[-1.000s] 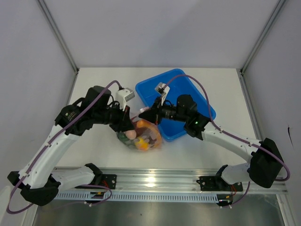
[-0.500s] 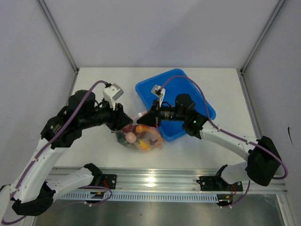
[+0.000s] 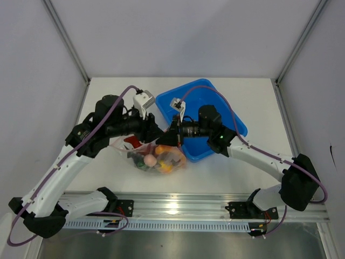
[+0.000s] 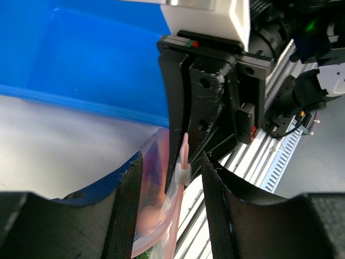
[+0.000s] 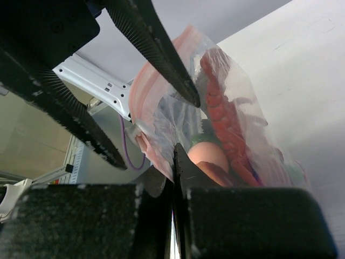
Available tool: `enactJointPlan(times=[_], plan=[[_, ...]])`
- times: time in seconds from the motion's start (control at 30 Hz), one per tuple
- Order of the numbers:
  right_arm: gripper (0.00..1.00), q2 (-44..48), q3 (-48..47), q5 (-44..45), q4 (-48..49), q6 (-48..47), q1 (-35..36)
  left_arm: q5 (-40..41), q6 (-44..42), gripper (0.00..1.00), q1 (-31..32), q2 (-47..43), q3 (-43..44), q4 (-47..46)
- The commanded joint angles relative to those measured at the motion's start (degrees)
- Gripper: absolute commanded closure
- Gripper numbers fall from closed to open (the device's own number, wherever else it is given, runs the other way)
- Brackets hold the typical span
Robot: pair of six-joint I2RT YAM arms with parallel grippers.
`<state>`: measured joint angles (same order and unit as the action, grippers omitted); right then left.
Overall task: Place the food in the zip-top bag and seal the zipper
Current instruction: Zip the zipper food storage bag at the center of the board.
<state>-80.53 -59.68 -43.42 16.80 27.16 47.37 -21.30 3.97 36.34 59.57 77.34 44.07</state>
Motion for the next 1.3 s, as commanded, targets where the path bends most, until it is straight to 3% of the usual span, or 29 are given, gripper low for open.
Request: enactJointPlan(times=[0.0, 0.2, 0.43, 0.53, 0.67, 0.7, 0.93, 1.17, 1.27], plan=[[1.0, -0.1, -3.5, -1.3, 2.6, 0.0, -0.3, -2.9, -0.5, 0.5, -0.2, -0.9, -0.3, -2.9], [1.0, -0.4, -3.3, -1.4, 3.1, 0.3, -0.5, -3.3, -1.1, 0.52, -0.3, -1.1, -1.3, -2.1], [1.0, -0.4, -3.3, -1.7, 3.6, 0.9, -1.0, -3.4, -1.0, 0.62, -0.3, -1.6, -2.9, -0.9], [1.0, -0.5, -3.2, -1.8, 3.8, 1.1, -1.1, -3.1, -1.2, 0.72, -0.3, -1.6, -3.2, -0.4], [1.0, 0.1, -1.4, -1.6, 6.7, 3.0, -1.7, -0.9, -1.4, 0.98, -0.2, -1.4, -3.2, 2.1], [1.0, 0.4, -0.9, -1.5, 7.7, 3.8, -1.9, -0.2, -1.5, 0.99, -0.3, -1.3, -3.1, 2.9], [1.0, 1.2, 3.1, -1.8, 15.4, 9.6, -4.5, 7.8, -2.4, 0.99, -0.2, -4.3, -4.1, 10.2], [1.0, 0.3, 3.3, -3.6, 16.8, 10.9, -4.7, 7.6, -2.6, 0.99, -0.2, -8.8, -6.1, 13.0], [0.99, -2.7, -0.2, -12.2, 15.1, 11.3, -4.4, 6.0, -3.6, 0.99, -0.3, -9.9, -5.7, 13.9]])
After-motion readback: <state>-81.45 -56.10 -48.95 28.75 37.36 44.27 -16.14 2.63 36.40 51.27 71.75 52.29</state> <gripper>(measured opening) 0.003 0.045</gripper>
